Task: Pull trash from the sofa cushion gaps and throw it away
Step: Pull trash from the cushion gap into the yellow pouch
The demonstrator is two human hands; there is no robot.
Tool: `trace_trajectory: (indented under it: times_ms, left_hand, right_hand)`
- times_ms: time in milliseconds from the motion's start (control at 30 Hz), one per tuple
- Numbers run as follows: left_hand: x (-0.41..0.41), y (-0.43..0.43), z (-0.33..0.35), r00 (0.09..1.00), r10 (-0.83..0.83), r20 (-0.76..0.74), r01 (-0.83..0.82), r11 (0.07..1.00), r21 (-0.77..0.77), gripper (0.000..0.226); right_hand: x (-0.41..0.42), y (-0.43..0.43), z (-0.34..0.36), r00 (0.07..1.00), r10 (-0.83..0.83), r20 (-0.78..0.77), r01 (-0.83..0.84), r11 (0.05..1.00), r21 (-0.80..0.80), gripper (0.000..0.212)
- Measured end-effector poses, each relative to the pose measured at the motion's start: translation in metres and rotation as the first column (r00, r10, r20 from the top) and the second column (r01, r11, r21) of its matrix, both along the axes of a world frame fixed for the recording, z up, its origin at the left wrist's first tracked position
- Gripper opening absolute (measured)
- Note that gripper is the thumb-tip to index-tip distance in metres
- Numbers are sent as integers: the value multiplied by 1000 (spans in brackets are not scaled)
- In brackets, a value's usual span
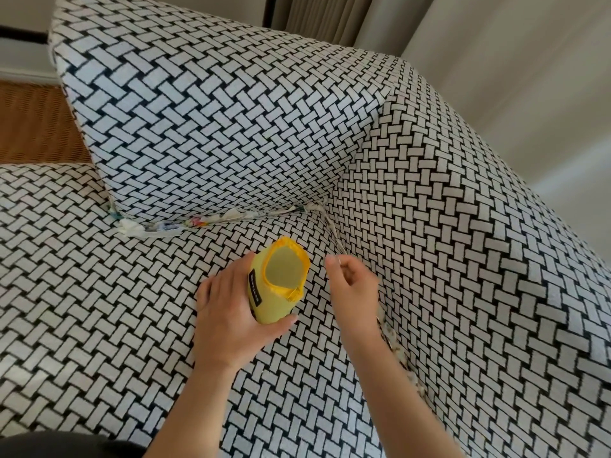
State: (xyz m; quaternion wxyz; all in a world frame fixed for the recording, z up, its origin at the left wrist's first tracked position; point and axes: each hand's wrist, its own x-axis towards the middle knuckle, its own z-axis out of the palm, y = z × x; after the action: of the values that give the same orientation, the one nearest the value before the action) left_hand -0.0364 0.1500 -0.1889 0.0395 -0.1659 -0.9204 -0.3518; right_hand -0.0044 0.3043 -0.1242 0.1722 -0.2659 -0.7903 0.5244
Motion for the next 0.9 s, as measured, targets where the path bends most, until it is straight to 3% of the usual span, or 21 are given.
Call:
trace_trajectory:
  times_ms: [67, 200, 300, 367, 433, 500, 733, 900]
  left_hand:
    - [0, 1, 1, 1000, -4, 8, 4, 1000, -31, 106]
    - [0, 1, 3, 1000, -12, 17, 12, 999, -39, 105]
    - [-1, 1, 1, 1000, -7, 6, 7, 999, -38, 106]
    - [-1, 1, 0, 1000, 0, 0, 0, 1000, -24, 107]
    - [-1, 1, -1, 1000, 2, 1, -2, 1000, -14, 107]
    - [-1, 1, -1, 1000, 5, -3, -5, 1000, -7, 106]
    - [1, 1, 3, 1000, 14, 4, -14, 1000, 11, 105]
    - [3, -1, 6, 999, -11, 33, 11, 1000, -8, 109]
  right_hand:
    - [-2, -17, 17, 991, 107, -83, -114, 989, -92, 17]
    - [-4, -36, 23, 942, 333, -48, -327, 939, 106, 19]
    - [1, -21, 7, 978, 207, -25, -202, 970, 136, 18]
    - [9, 0, -7, 988, 62, 145, -100, 956, 276, 22]
    - [22, 22, -22, 915, -87, 394, -138, 851, 507, 32]
    - [29, 36, -31, 828, -180, 531, -200, 790, 580, 39]
    - [12, 49, -38, 763, -276, 585, -165, 791, 589, 39]
    - [7, 52, -37, 768, -267, 582, -138, 819, 557, 29]
